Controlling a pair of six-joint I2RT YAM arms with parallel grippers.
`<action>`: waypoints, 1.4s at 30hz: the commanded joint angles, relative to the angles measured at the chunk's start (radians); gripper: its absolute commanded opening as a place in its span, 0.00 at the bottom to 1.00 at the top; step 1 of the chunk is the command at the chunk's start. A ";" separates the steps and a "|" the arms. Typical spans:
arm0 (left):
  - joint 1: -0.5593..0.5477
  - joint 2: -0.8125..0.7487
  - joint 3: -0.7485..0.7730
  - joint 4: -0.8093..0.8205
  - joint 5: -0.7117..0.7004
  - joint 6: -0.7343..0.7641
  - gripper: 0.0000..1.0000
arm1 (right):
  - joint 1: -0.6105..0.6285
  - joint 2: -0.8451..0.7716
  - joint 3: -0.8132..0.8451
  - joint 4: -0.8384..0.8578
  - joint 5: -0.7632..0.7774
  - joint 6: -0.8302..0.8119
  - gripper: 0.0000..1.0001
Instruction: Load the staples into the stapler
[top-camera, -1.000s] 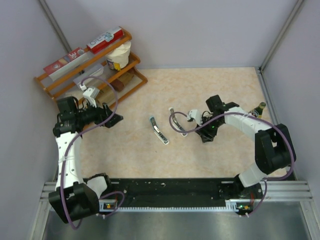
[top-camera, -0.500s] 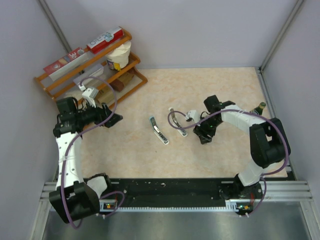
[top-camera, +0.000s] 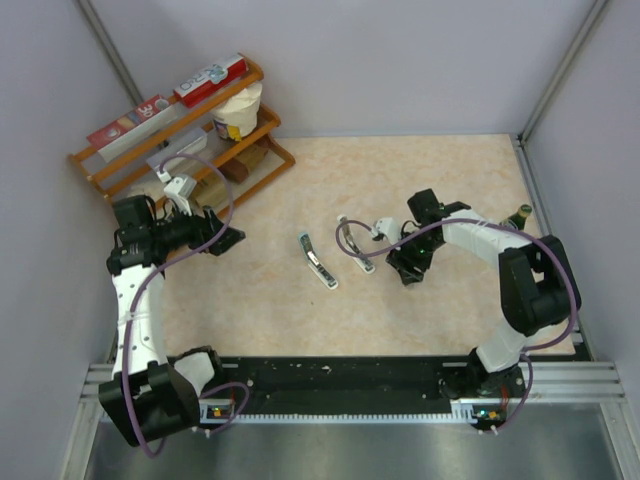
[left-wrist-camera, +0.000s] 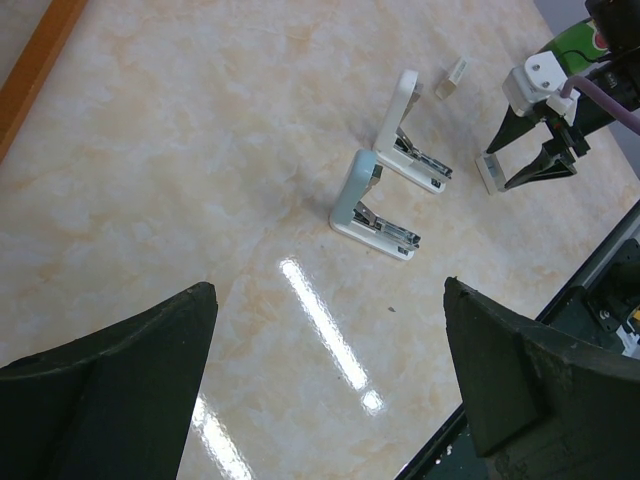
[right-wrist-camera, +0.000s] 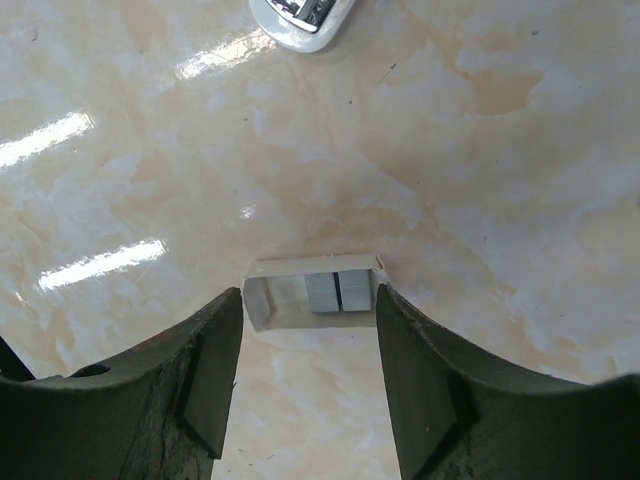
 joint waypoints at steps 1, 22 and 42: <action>0.008 0.007 -0.005 0.037 0.029 0.000 0.98 | -0.011 0.017 0.003 0.020 -0.002 0.004 0.56; 0.012 0.002 -0.012 0.046 0.032 -0.003 0.98 | -0.014 0.043 -0.005 0.031 0.005 0.016 0.54; 0.017 0.005 -0.015 0.052 0.028 -0.008 0.98 | -0.014 0.024 -0.014 0.034 -0.001 0.013 0.45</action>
